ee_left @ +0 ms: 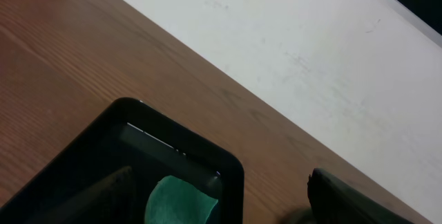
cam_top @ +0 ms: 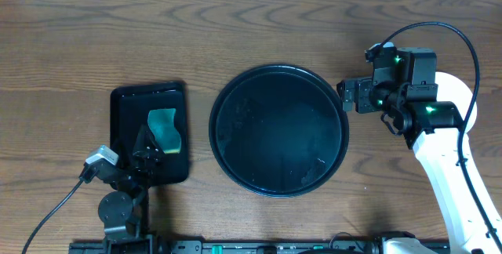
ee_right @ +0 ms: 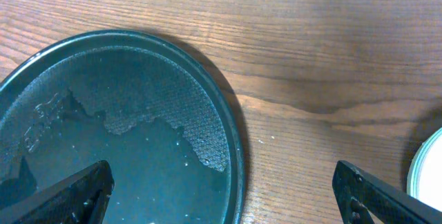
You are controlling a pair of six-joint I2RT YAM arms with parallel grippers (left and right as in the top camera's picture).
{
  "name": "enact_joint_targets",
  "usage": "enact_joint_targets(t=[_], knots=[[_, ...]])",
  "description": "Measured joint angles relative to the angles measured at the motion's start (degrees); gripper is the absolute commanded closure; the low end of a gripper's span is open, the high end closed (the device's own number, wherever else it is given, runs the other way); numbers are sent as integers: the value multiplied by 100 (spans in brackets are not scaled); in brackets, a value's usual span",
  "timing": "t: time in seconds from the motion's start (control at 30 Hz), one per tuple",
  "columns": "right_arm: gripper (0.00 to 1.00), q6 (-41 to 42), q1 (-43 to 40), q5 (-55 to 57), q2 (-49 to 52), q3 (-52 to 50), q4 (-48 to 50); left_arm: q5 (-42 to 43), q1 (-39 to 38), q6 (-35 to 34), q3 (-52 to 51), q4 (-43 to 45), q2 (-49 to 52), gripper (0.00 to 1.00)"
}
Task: Clean dirty plates on tray and stack at the side
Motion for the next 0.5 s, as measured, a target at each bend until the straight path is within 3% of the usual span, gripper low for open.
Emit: enact_joint_targets(t=[0.2,0.5], knots=[[1,-2,0,2,-551,0,-271,0,0,2,0,0,0,20],[1,-7,0,2,-2778,2,-520,2,0,13,2,-4,0,20]])
